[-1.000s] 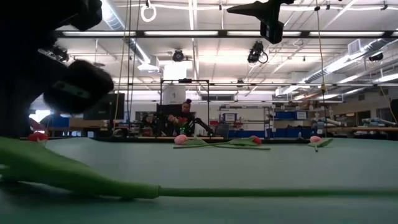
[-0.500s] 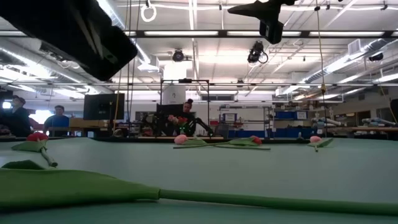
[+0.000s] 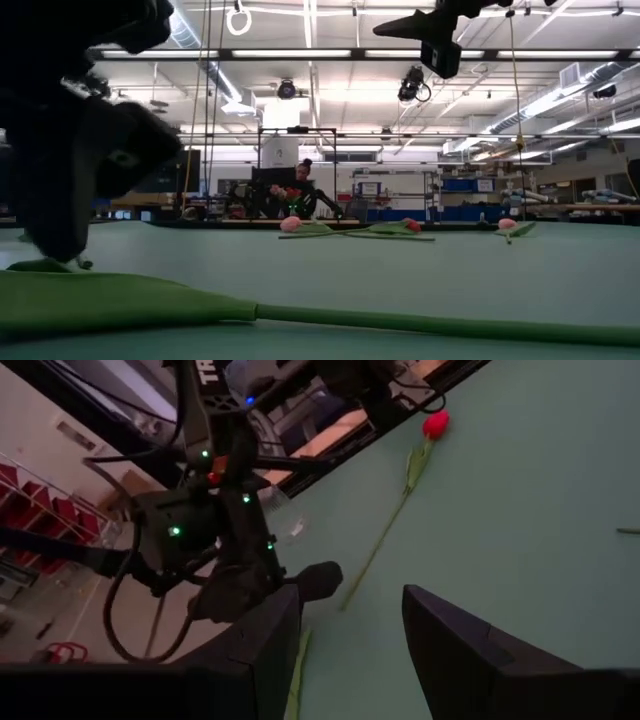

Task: Sort flowers into vase by color
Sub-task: Put the dark red tulip into the yellow flower vase

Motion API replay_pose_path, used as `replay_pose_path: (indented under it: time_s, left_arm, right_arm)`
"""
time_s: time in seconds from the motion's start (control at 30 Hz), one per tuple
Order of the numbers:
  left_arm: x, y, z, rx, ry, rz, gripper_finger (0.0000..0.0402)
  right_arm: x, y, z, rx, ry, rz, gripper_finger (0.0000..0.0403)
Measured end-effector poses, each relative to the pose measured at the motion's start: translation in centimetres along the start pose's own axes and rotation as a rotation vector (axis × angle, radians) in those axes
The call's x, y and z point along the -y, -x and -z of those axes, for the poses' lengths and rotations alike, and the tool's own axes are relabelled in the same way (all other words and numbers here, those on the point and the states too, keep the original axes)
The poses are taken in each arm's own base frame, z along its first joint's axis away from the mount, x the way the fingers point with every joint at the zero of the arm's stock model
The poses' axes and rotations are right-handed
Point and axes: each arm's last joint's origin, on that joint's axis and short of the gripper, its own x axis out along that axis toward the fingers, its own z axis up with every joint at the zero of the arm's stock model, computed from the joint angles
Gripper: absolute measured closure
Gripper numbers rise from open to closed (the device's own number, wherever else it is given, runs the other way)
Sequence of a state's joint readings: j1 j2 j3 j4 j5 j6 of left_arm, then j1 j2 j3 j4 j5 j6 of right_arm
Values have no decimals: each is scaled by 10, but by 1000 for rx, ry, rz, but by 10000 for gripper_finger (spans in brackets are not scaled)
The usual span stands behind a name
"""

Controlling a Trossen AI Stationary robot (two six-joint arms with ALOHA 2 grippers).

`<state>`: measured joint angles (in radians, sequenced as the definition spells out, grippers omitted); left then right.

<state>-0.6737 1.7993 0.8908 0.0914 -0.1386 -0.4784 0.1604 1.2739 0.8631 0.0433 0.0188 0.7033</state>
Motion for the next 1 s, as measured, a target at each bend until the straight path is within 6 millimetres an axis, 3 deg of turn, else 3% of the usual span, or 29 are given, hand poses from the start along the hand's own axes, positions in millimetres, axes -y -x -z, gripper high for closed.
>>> replay_pose_path:
  time_s: [0.23, 0.43, 0.57, 0.73, 0.83, 1.0]
  left_arm:
    - [1, -11, 9, -22, -46, -21, 249]
    - [-1, -14, 12, -44, -57, -40, 318]
    - [-2, -8, 9, -51, -57, -33, 381]
    - [-10, 12, 0, -85, -87, -55, 392]
    - [-14, 30, -16, -126, -191, -118, 392]
    - [-24, 51, -52, -209, -605, -229, 392]
  right_arm:
    - [0, 0, 1, -17, 18, -7, 216]
    - [1, 0, 0, -24, 25, -13, 216]
    - [4, 0, -1, -30, 27, -17, 216]
    - [7, 0, -4, -60, 19, -51, 216]
    - [8, 0, -4, -97, 2, -91, 216]
    - [9, 1, -5, -176, -26, -179, 215]
